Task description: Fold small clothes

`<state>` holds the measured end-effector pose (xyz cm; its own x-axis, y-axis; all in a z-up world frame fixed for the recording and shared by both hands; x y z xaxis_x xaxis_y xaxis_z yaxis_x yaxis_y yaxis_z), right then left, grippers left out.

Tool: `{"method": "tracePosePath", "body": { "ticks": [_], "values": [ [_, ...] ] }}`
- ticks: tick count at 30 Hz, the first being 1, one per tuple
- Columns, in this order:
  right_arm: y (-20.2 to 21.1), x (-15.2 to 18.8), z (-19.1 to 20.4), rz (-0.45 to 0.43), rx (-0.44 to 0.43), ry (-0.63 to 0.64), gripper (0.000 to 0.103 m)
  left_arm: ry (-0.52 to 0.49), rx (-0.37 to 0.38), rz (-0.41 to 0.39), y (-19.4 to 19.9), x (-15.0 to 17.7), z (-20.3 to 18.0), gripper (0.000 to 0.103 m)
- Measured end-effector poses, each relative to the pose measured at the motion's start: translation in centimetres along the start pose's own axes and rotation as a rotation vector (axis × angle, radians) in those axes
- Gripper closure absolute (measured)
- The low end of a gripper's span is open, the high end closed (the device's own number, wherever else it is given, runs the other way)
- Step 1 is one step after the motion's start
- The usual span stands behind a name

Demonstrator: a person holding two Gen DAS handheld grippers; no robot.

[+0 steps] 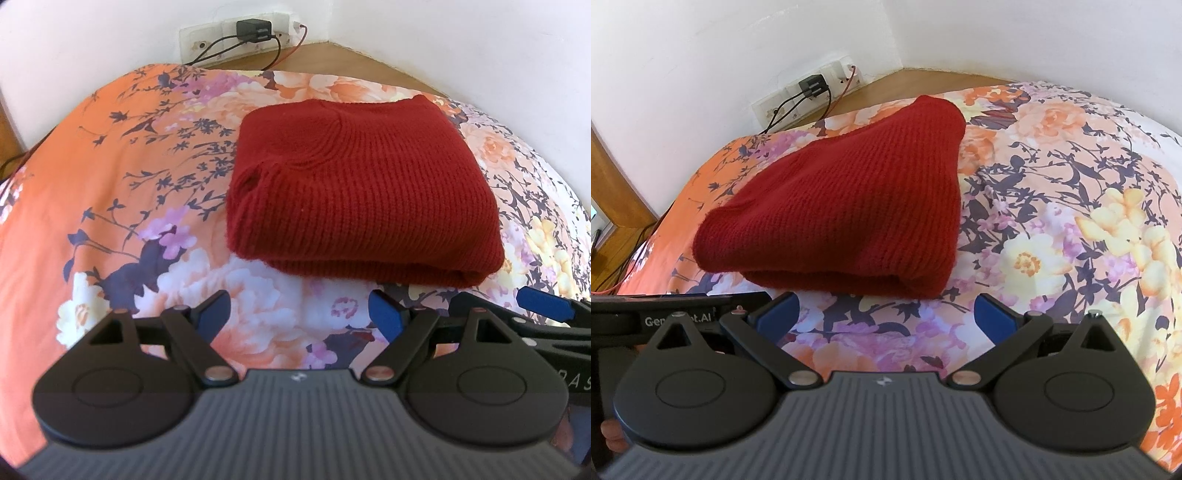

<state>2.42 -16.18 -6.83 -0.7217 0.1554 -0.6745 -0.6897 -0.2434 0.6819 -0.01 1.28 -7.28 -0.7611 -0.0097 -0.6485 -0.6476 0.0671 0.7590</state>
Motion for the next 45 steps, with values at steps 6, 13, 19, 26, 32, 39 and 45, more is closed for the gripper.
{"method": "tracePosePath", "body": {
  "ticks": [6, 13, 19, 26, 32, 39, 45],
  "values": [
    [-0.02, -0.03, 0.01, 0.0, -0.002, 0.001, 0.0, 0.0, -0.001, -0.001, 0.0, 0.02, 0.0, 0.02],
    [-0.14, -0.17, 0.07, 0.001, -0.004, 0.003, 0.0, 0.0, -0.001, -0.002, 0.01, 0.02, -0.01, 0.02],
    [-0.12, -0.21, 0.08, 0.0, -0.003, 0.004, 0.0, -0.002, -0.002, -0.002, 0.02, -0.04, -0.05, 0.02],
    [-0.1, -0.24, 0.06, 0.0, -0.003, 0.004, 0.0, -0.006, -0.004, -0.003, 0.0, -0.22, -0.16, 0.02],
    [-0.11, -0.24, 0.08, 0.0, -0.003, 0.004, 0.0, -0.006, -0.004, -0.001, -0.01, -0.27, -0.18, 0.02],
    [-0.14, -0.4, 0.09, -0.002, -0.009, 0.003, 0.0, -0.008, -0.006, -0.001, -0.02, -0.18, -0.12, 0.02],
    [-0.19, -0.35, 0.01, -0.001, -0.009, 0.002, 0.0, -0.008, -0.005, -0.001, -0.03, -0.19, -0.13, 0.02]
  ]
}}
Point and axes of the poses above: each gripper's, at about its wrist camera, not at the fingertips, and y roughly against the way its jaws point, z to its left, x to its underside, the point moved 5 cm from there along -y, roughly the way its jaws point, and after that the axes turned 3 degrees about -z, right-handed, at the moved point
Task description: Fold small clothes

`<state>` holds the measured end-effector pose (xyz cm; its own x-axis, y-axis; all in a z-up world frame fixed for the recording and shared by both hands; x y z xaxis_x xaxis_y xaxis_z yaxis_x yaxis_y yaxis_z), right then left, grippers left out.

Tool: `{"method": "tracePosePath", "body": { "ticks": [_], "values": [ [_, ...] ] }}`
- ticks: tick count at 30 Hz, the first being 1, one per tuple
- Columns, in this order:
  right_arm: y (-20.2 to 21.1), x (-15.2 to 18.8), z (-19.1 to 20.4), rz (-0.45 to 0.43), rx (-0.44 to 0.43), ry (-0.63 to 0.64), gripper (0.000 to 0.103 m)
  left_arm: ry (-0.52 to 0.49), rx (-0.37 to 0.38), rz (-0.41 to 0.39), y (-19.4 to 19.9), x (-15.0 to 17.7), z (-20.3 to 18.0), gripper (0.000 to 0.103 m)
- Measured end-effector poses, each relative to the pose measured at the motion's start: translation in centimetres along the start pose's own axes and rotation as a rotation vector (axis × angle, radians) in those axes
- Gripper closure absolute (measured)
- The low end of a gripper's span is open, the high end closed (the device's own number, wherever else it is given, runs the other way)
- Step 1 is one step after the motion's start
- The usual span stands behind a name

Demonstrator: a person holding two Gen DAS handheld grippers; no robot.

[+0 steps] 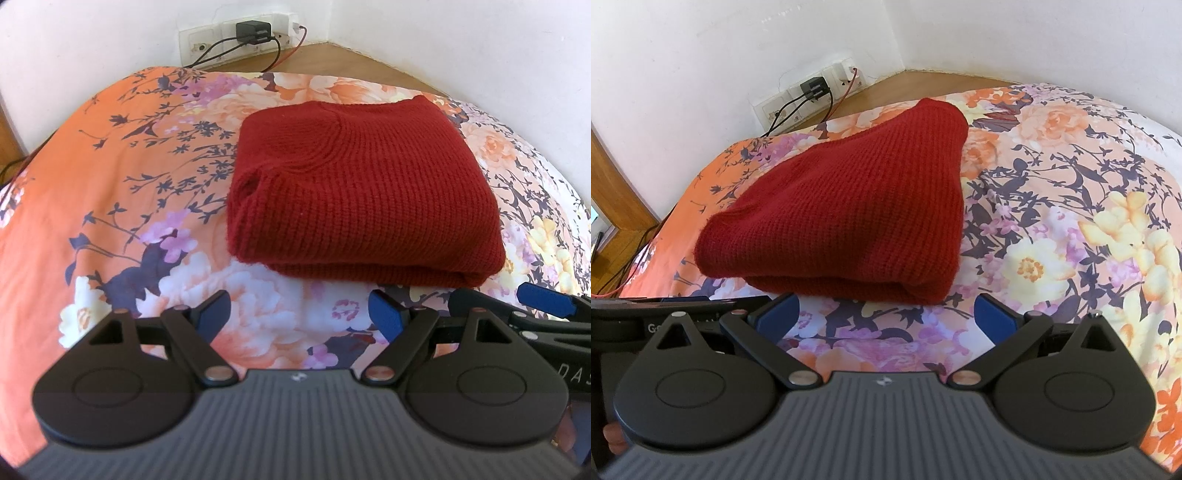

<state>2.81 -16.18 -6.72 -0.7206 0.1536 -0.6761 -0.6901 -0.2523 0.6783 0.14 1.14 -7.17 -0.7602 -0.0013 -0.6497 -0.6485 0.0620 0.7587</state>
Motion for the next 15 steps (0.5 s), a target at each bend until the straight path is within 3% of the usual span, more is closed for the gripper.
{"method": "tracePosePath", "body": {
  "ticks": [15],
  "values": [
    [0.1, 0.23, 0.14, 0.001, 0.004, -0.007, 0.0, 0.005, 0.003, 0.003, 0.1, 0.27, 0.3, 0.02]
  ]
}}
Point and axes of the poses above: each gripper's, at about its wrist camera, not at the fingertips, and y roughly against the way its jaws point, z to its left, x to its underside, the point moved 5 cm from there along -y, roughly the way its jaws point, and after that the axes turned 3 degrees about -z, right-handed, at the moved point
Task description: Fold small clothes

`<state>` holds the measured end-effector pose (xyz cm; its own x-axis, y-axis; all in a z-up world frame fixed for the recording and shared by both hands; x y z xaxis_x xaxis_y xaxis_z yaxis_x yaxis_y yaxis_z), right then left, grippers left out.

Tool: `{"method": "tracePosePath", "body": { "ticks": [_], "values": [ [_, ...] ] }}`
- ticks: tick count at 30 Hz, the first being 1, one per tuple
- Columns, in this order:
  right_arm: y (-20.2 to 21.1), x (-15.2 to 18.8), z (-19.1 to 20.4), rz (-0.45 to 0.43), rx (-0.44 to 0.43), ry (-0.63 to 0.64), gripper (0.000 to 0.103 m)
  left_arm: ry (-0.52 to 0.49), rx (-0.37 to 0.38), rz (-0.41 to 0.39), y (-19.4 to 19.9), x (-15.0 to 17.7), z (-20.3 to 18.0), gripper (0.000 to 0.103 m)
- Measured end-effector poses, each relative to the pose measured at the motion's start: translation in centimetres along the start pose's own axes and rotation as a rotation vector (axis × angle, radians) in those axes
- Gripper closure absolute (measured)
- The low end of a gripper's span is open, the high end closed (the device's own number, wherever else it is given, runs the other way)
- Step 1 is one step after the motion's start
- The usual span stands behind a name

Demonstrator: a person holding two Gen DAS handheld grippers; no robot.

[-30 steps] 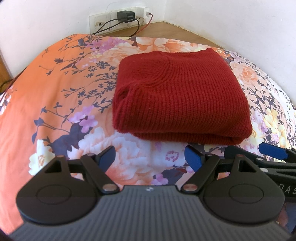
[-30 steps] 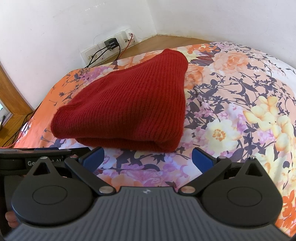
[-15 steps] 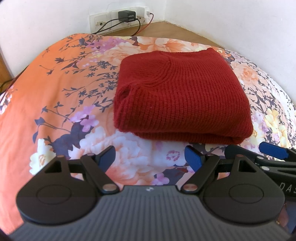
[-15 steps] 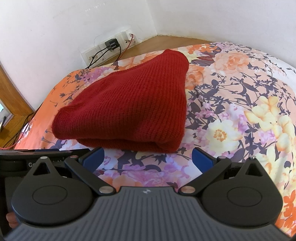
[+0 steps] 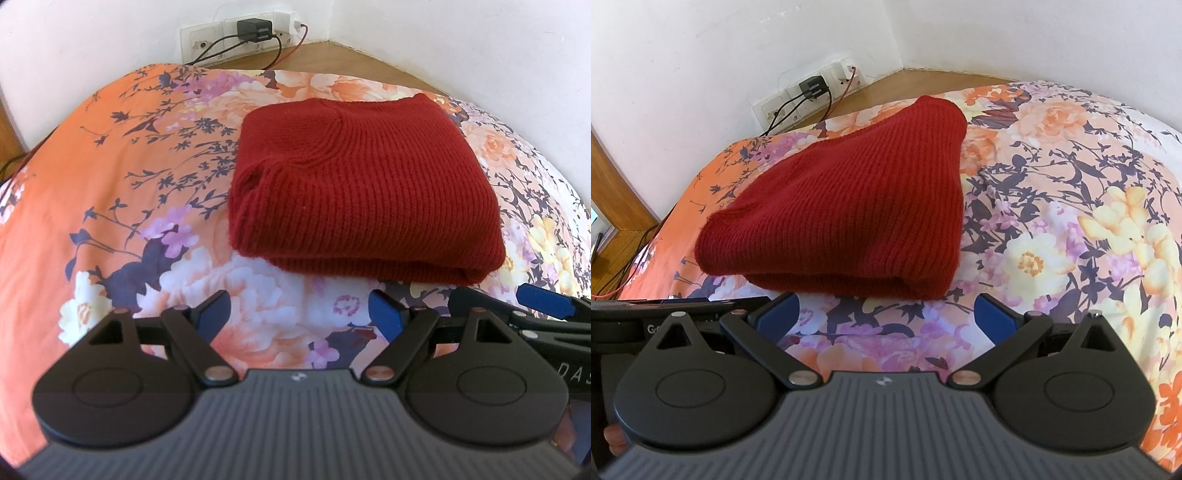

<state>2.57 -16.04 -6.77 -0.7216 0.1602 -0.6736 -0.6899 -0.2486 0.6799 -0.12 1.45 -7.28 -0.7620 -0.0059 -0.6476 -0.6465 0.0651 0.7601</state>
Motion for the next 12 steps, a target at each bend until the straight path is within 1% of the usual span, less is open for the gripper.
{"method": "tracePosePath", "body": {
  "ticks": [9, 12],
  "values": [
    [0.02, -0.02, -0.07, 0.0, -0.001, 0.0, 0.0, 0.001, 0.002, 0.0, 0.01, 0.02, 0.03, 0.02],
    [0.08, 0.1, 0.04, -0.002, 0.002, -0.003, 0.0, 0.016, 0.017, 0.002, 0.06, 0.22, 0.24, 0.02]
  ]
}}
Point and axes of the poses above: each gripper's, at about its wrist camera, not at the fingertips, and y roughly against the way its jaws point, z to its left, x to its underside, the point moved 5 cm from there along -y, roughly the way its jaws point, and after that the axes turned 3 degrees about -z, right-handed, at the moved point
